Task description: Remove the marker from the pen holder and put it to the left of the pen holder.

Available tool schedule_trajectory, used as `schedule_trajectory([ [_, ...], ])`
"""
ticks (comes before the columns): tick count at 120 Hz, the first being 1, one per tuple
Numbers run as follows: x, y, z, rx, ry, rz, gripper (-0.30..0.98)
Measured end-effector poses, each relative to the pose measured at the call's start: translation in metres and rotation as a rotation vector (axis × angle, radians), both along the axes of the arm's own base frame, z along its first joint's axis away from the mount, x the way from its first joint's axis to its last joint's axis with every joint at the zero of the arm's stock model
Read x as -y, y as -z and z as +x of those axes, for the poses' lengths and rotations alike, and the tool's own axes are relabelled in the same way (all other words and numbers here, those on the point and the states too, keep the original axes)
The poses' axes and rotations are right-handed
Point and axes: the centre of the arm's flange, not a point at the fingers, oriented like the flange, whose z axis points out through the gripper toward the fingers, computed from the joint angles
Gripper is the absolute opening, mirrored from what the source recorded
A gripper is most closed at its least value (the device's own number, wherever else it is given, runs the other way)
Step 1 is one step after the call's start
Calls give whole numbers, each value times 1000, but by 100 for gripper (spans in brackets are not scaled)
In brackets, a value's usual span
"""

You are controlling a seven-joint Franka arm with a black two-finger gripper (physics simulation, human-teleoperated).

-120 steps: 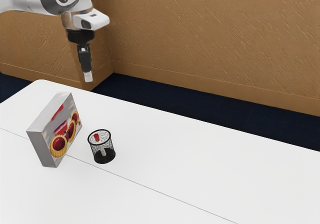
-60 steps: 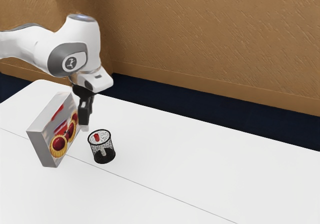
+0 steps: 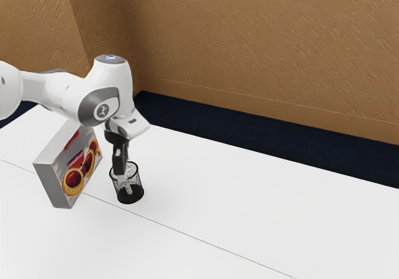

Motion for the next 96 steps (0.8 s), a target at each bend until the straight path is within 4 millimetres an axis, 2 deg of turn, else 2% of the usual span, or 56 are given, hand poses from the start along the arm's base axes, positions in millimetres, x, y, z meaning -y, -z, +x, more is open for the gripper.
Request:
schedule_trajectory([
  [20, -3, 10, 2, -6, -4, -9, 69],
  [41, -16, 18, 3, -14, -24, -12, 67],
  [47, -16, 17, 3, -13, -22, -13, 59],
  [60, -14, 16, 4, -10, -13, -9, 30],
  [69, -15, 15, 4, -8, -12, -9, 16],
  [81, -16, 12, 4, 0, -12, -8, 3],
  [90, -20, 8, 4, 7, -16, -6, -1],
  [96, -27, -2, 3, 24, -28, -2, -3],
])
